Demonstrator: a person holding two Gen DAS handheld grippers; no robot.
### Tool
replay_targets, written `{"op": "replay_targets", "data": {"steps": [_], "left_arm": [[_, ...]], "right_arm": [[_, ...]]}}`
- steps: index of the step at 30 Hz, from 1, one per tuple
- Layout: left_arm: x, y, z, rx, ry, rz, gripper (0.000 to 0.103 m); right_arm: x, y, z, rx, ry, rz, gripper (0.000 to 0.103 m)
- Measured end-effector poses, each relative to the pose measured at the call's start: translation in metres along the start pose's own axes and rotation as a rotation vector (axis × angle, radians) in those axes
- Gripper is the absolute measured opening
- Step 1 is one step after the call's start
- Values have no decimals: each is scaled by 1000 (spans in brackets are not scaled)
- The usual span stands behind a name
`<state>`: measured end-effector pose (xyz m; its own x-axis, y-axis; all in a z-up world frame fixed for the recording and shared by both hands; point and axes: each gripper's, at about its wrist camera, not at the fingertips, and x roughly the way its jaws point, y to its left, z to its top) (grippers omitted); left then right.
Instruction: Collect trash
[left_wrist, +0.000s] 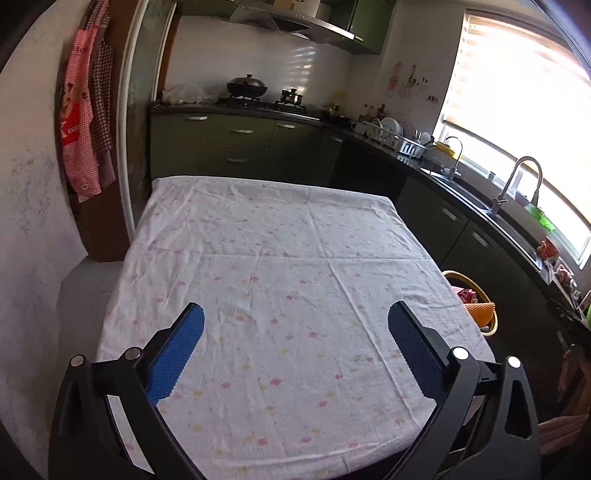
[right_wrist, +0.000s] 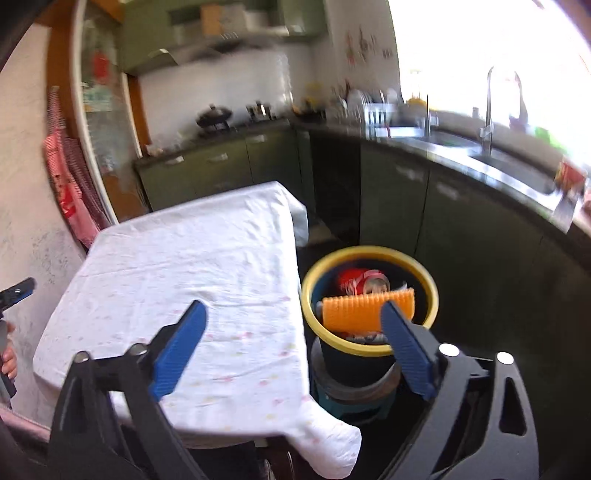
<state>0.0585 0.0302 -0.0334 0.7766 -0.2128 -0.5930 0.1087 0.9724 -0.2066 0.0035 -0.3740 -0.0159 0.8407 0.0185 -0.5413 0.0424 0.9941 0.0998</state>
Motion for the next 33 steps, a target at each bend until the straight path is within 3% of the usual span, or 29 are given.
{"op": "replay_targets", "data": {"steps": [7,11,17,33], "left_arm": [[-44,-41,-9,77,-59,64,98],[-71,-65,-6,111,-123,43,98],[-93,-87,-6,142,-154,41,98],[-108,-88,-9,140,-186,66,98]], "right_arm": [[-52,31,1,-35,-126,-15,96],[-65,41,4,-46,-175,-6,96],[-69,40,11,-25,-191,-6,96],[-72,41,13,-27,-206,-15,96]]}}
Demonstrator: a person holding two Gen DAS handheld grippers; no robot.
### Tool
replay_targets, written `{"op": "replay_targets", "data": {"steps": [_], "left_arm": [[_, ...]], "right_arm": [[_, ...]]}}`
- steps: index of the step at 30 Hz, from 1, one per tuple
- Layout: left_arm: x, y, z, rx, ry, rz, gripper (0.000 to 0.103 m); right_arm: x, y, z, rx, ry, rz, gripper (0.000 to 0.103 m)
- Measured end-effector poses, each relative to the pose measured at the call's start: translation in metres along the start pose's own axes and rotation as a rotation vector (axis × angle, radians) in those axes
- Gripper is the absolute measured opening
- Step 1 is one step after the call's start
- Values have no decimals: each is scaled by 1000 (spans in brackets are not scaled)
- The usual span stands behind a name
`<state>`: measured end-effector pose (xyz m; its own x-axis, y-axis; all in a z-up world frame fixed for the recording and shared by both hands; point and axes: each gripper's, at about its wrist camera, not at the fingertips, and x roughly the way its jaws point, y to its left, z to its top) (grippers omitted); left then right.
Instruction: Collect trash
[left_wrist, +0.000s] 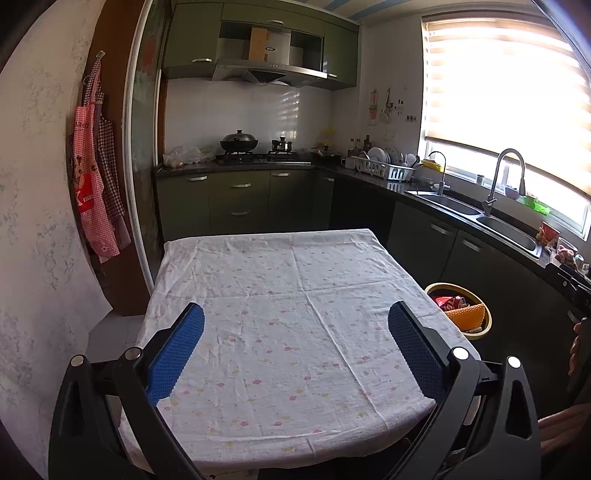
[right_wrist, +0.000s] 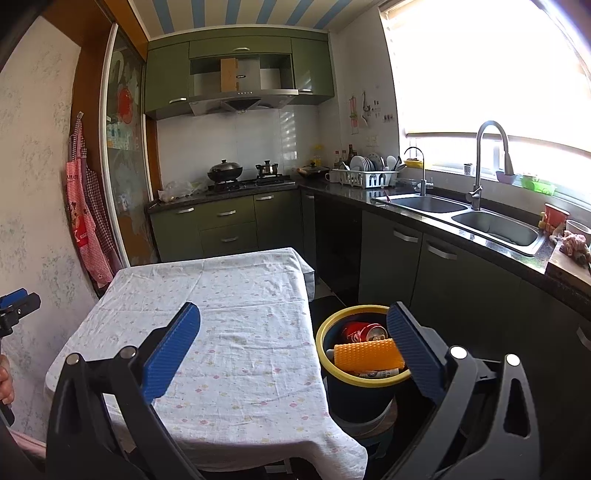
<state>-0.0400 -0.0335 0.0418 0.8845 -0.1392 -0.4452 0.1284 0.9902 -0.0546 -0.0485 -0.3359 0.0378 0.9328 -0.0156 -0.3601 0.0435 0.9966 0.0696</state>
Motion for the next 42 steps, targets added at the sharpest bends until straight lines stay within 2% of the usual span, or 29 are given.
{"op": "replay_targets", "data": {"steps": [42], "left_arm": [[9,1,-7,14,29,-5,98]], "right_arm": [[11,3,-1,1,23,8,96]]}}
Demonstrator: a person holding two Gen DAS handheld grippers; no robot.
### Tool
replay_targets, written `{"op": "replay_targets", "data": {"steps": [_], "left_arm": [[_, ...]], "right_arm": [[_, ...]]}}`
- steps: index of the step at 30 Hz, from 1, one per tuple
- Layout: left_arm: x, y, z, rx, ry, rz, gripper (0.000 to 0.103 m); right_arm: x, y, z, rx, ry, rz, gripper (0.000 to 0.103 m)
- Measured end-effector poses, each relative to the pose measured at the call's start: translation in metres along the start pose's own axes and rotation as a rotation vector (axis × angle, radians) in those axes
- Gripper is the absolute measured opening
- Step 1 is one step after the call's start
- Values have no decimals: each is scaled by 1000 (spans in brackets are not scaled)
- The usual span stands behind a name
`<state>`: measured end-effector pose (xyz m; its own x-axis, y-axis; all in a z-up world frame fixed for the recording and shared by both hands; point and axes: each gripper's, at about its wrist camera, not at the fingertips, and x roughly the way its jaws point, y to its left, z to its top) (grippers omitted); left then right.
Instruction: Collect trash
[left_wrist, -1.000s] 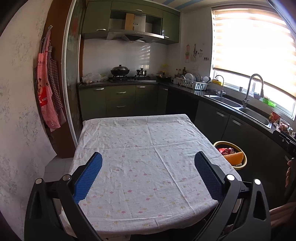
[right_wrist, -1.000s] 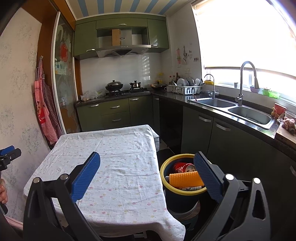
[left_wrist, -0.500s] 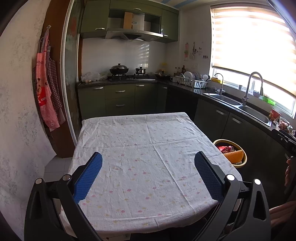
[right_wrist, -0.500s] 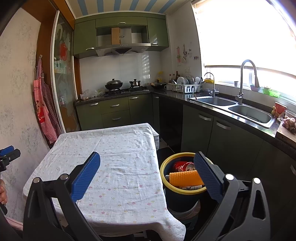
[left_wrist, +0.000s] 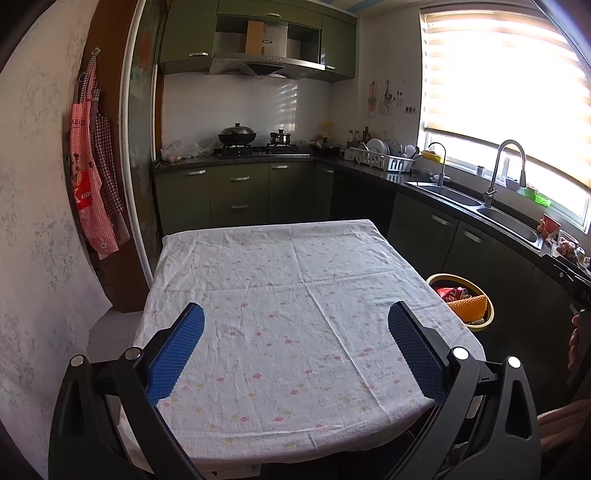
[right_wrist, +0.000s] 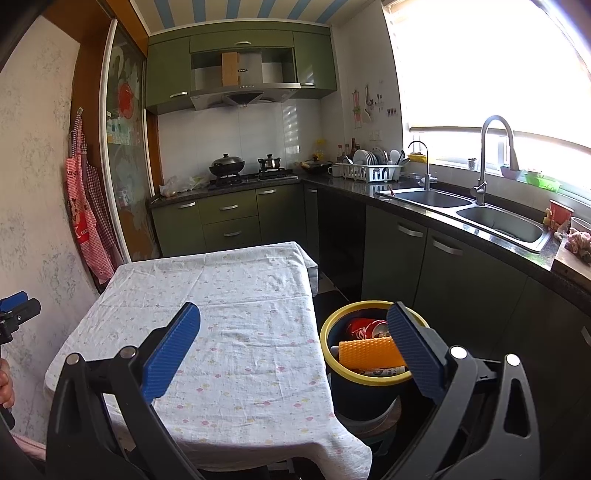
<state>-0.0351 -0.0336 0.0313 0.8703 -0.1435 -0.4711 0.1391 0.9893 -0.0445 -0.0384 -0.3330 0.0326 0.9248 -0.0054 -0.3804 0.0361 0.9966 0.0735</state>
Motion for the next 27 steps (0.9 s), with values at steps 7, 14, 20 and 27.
{"op": "replay_targets", "data": {"steps": [7,14,20,27], "left_arm": [[0,-1,-1,6,0,-2,98],[1,-2,-1,8,4,-2,98],[3,-1,-2,8,10,-5,98],[4,0,-2,8,12,-6,98]], "right_arm": [[1,0,0,-1,1,2,96],[5,0,-2,-1,6,4,96],[6,0,-3,0,7,3,96],[6,-1,-2,-1,7,5,96]]}}
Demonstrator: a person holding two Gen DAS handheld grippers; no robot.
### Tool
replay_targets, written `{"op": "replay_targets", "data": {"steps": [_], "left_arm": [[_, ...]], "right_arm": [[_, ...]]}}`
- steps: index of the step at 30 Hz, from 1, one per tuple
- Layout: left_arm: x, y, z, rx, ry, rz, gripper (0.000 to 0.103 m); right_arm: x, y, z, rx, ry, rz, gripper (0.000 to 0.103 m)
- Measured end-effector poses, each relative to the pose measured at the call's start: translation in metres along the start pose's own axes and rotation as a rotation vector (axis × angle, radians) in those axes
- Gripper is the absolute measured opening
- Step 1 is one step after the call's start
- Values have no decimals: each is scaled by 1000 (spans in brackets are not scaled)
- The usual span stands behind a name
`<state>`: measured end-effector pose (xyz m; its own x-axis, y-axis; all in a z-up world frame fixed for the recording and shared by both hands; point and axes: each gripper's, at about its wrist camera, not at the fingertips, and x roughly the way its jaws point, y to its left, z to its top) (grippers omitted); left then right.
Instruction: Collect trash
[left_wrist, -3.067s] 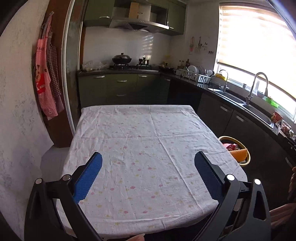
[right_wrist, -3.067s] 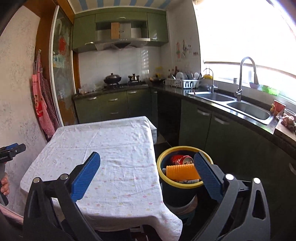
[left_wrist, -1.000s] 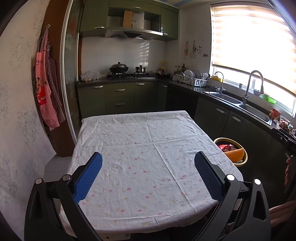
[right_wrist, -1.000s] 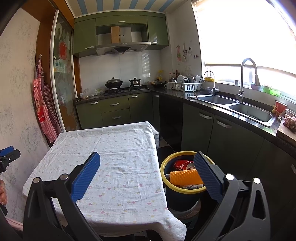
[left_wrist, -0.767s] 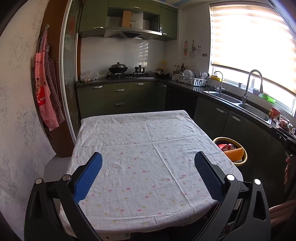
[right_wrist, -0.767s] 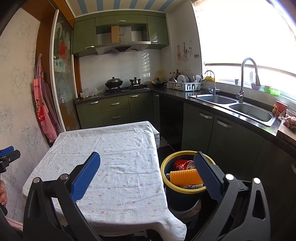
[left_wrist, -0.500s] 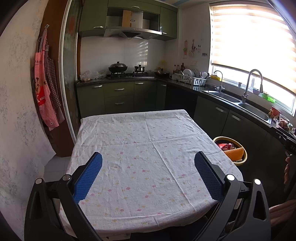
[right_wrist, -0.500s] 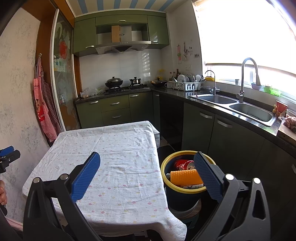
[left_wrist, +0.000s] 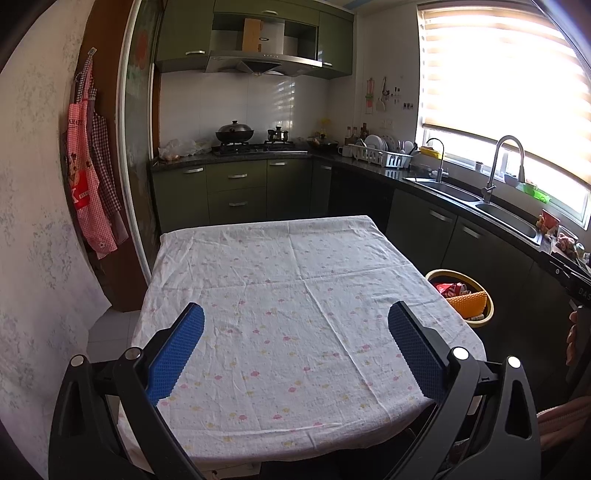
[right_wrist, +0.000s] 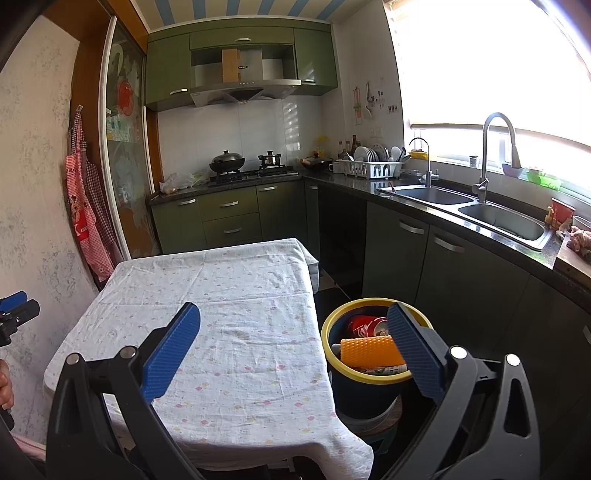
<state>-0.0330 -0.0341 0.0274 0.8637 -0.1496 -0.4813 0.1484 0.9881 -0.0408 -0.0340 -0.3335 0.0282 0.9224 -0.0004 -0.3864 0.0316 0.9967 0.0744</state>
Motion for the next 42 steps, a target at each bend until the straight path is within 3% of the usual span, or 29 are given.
{"op": "replay_targets", "data": {"steps": [42], "left_arm": [[15,-3,-4,0,33,-35,98]], "right_arm": [[7,2,-13,-4,22,5,96]]}}
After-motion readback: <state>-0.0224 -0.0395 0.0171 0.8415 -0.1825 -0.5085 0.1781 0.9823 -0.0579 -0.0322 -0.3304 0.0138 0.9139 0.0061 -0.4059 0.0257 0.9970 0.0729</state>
